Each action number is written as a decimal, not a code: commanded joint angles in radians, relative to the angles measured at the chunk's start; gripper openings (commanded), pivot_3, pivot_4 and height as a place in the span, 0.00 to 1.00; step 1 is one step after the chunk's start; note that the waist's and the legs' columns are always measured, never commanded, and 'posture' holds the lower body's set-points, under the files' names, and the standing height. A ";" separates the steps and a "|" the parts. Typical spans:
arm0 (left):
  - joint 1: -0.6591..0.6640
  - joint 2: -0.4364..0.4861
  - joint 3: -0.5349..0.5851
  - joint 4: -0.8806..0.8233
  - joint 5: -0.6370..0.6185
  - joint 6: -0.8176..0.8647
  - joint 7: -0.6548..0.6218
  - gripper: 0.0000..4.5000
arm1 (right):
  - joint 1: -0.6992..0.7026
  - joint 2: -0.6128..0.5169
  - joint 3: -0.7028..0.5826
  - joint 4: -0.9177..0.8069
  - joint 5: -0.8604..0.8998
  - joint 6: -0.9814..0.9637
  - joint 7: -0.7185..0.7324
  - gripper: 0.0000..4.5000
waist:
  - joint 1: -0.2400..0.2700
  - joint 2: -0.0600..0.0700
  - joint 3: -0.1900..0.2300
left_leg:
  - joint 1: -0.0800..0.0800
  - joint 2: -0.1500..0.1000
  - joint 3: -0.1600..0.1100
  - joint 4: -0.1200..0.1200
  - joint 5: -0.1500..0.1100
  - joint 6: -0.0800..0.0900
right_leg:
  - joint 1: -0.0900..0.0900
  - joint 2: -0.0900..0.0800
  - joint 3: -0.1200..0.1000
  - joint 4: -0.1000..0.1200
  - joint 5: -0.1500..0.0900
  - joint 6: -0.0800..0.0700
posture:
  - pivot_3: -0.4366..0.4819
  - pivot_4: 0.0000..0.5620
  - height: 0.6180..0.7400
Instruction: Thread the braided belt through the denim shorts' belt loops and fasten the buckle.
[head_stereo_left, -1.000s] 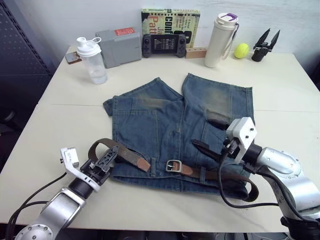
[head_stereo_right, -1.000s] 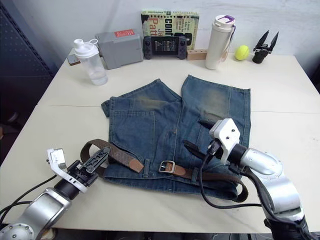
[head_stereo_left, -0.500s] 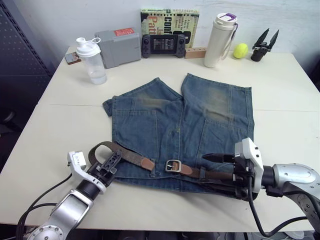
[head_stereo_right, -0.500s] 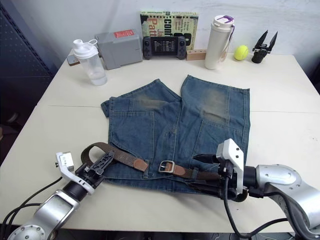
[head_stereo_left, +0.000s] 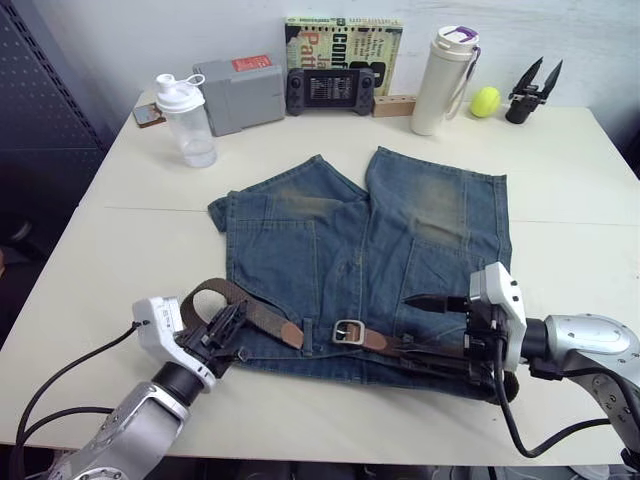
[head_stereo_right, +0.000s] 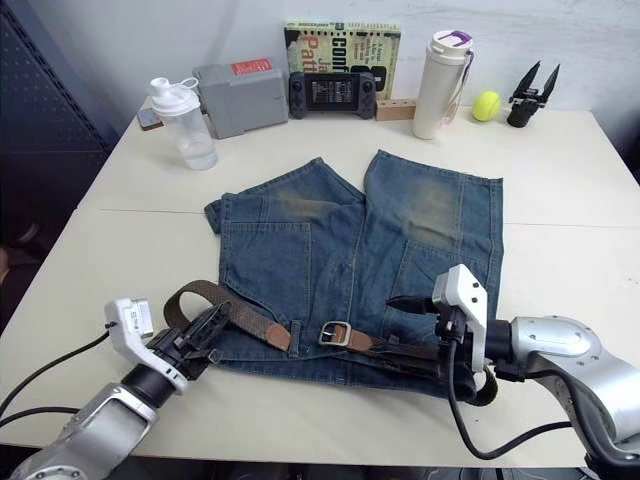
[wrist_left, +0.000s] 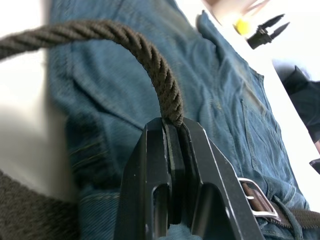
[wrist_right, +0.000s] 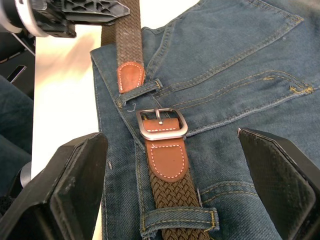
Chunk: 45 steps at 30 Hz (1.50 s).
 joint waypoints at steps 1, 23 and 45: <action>0.020 0.006 0.001 -0.071 0.027 -0.012 -0.015 0.00 | -0.017 0.012 -0.006 -0.040 0.042 0.014 -0.020 0.98 | 0.000 0.000 0.000 | 0.000 0.000 0.000 0.000 0.000 0.000 | 0.000 0.000 0.000 0.000 0.000 0.000 | 0.48 0.27 0.92; 0.019 -0.109 -0.096 0.000 0.247 -0.033 -0.095 0.00 | -0.070 0.041 -0.022 -0.092 0.182 0.104 -0.150 0.98 | 0.000 0.000 0.000 | -0.001 0.000 0.000 0.000 0.000 0.000 | 0.000 0.000 0.000 0.000 0.000 0.000 | 0.48 0.27 0.92; -0.163 -0.065 -0.305 0.260 0.551 -0.069 -0.516 0.00 | 0.040 0.014 0.069 -0.182 0.003 -0.002 -0.179 0.98 | 0.009 0.000 0.000 | -0.001 -0.001 0.000 0.000 0.000 0.000 | -0.001 -0.001 -0.001 0.000 0.001 0.001 | 0.48 0.27 0.92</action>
